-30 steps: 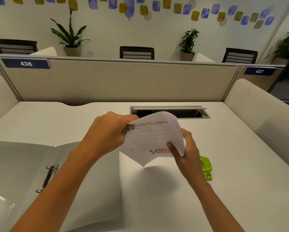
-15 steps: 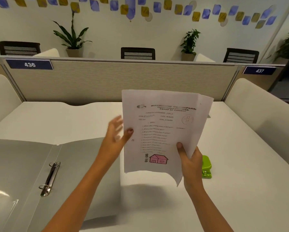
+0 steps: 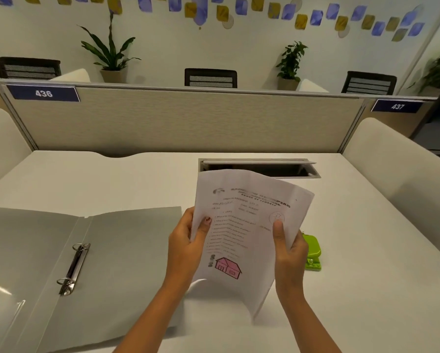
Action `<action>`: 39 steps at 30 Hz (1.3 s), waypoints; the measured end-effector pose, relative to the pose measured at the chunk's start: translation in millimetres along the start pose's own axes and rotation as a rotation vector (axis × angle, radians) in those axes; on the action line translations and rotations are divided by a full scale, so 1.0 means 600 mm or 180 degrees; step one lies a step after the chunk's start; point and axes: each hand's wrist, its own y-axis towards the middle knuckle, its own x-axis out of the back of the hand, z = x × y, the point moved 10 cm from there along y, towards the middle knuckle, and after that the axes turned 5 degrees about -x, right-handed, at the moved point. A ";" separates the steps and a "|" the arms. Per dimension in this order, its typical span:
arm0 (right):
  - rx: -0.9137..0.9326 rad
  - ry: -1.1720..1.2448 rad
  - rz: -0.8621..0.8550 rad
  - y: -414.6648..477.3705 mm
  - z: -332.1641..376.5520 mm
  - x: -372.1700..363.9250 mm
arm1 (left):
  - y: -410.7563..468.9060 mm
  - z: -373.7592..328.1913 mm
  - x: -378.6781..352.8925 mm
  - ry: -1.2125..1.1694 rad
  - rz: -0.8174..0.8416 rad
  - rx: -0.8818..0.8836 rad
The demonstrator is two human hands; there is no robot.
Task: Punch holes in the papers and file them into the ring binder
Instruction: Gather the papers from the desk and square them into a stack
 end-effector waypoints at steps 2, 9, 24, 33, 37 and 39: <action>-0.0037 -0.0034 0.0041 -0.003 -0.005 -0.003 | -0.005 0.003 0.002 -0.0036 -0.0069 0.0033; 0.0217 -0.0127 0.0004 -0.008 0.019 -0.008 | -0.013 -0.009 0.008 -0.0251 -0.0423 0.0003; -0.0232 -0.0312 0.0140 -0.018 -0.052 -0.005 | -0.027 0.047 -0.013 -0.0053 -0.0205 0.0153; -0.0679 -0.0744 0.0459 -0.025 -0.123 0.001 | -0.003 0.038 0.014 0.0298 -0.0073 -0.0071; -0.0765 -0.1076 0.0580 -0.018 -0.126 0.005 | 0.014 0.049 0.059 0.0039 -0.0555 0.0276; -0.0951 -0.0811 0.0518 -0.022 -0.135 0.010 | 0.018 0.064 0.079 -0.0109 -0.0793 0.0490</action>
